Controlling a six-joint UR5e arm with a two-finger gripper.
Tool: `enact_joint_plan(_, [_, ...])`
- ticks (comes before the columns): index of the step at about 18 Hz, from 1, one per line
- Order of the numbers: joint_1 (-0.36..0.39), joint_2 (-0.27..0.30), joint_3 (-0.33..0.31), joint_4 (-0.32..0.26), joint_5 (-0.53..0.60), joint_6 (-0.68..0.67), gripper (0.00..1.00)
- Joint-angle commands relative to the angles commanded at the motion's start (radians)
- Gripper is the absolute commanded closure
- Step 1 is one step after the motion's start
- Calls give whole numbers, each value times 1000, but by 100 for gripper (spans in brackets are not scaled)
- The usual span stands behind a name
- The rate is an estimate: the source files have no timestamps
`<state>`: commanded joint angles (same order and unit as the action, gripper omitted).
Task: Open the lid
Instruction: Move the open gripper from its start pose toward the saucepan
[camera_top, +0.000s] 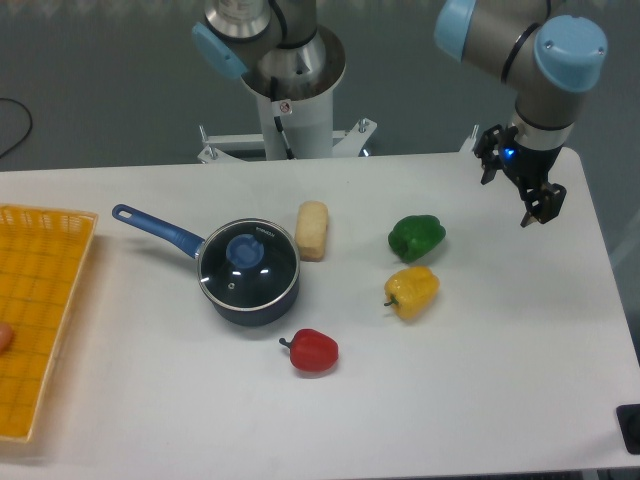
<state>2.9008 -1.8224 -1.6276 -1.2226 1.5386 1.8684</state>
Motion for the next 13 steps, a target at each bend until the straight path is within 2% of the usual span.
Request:
enact_joint_plan(8, [-24,0,0,2,5,-54,0])
enact_joint_plan(13, [-32,0,-29,23,-6,-73,0])
